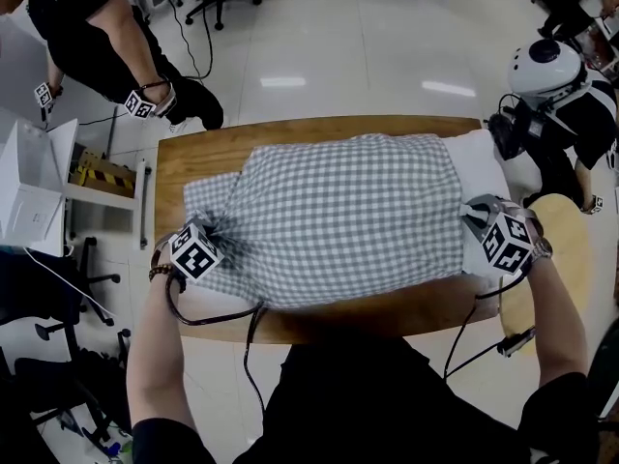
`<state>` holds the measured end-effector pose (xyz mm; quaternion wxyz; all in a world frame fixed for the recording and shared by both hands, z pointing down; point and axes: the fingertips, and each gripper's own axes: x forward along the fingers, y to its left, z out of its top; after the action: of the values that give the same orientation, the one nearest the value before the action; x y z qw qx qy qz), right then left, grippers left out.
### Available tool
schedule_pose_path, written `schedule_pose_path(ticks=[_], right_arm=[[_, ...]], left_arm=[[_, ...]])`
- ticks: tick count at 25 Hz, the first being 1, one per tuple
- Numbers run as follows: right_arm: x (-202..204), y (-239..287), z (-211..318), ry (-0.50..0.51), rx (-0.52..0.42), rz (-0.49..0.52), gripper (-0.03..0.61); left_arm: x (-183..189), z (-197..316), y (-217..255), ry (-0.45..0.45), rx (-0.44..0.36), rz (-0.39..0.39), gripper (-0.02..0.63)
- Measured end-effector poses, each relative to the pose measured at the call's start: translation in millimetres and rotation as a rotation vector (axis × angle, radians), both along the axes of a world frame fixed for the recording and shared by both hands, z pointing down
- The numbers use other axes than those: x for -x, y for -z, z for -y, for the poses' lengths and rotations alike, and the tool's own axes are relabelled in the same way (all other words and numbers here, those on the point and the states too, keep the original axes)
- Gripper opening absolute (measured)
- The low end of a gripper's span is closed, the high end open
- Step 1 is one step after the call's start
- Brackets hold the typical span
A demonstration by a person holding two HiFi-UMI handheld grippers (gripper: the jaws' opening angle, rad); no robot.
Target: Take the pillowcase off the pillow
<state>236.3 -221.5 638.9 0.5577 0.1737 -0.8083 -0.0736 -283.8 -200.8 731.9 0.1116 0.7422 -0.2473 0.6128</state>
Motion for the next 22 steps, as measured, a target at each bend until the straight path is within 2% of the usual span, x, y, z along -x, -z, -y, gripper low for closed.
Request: schedule_pose_path(ticks=[14, 22], right_arm=[[-19, 14, -23, -0.072, -0.047, -0.027, 0.018], [-32, 17, -34, -0.084, -0.077, -0.033, 0.018]], left_arm=[[59, -29, 21, 0.139, -0.06, 0.04, 0.006], [71, -42, 30, 0.188, -0.093, 0.046, 0.006]])
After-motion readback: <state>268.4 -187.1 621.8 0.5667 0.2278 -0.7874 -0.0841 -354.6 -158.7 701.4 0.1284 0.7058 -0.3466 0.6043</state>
